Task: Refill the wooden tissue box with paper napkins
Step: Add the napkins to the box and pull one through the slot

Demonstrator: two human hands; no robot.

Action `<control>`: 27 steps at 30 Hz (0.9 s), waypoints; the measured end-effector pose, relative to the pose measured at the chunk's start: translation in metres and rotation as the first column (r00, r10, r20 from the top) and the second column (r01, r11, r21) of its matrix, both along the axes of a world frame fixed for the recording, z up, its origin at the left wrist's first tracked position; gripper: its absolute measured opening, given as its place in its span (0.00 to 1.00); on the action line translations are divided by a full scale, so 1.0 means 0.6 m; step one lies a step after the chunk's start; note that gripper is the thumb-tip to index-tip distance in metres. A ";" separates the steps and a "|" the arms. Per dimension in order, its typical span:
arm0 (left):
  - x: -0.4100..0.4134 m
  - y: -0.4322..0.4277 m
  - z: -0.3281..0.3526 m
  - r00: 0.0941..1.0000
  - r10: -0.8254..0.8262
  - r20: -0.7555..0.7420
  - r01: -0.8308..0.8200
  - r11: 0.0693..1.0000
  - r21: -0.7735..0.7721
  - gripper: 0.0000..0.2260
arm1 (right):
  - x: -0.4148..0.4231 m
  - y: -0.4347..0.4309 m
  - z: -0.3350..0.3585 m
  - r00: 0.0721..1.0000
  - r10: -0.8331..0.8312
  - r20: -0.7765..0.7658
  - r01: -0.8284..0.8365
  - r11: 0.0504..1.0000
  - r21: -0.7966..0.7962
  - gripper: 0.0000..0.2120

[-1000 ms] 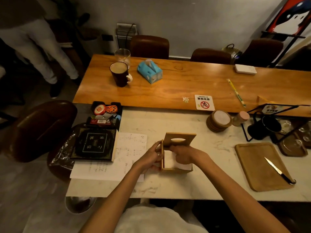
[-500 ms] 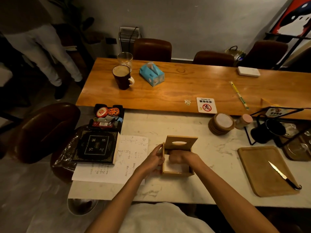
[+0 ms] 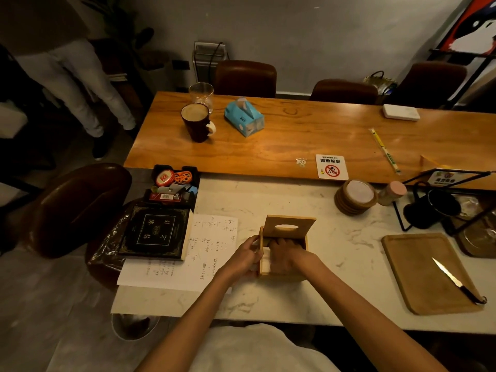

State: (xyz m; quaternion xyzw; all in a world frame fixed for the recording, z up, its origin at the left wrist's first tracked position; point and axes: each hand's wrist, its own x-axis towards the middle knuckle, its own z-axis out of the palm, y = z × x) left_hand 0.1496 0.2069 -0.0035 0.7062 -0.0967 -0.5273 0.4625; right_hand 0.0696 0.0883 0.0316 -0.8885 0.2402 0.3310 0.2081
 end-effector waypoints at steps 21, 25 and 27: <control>-0.009 0.008 0.014 1.000 0.002 0.023 -0.002 1.000 0.004 0.21 | -0.008 -0.001 0.018 0.986 -0.161 0.048 0.150 0.973 0.178 0.28; -0.017 0.010 0.013 0.994 0.012 0.107 -0.013 1.000 0.009 0.17 | -0.009 0.008 0.016 0.990 -0.123 0.075 0.110 0.982 0.154 0.28; -0.026 0.006 0.013 0.972 -0.034 0.233 0.026 0.999 0.037 0.12 | -0.023 0.011 0.015 0.986 -0.086 0.141 0.073 0.993 0.091 0.26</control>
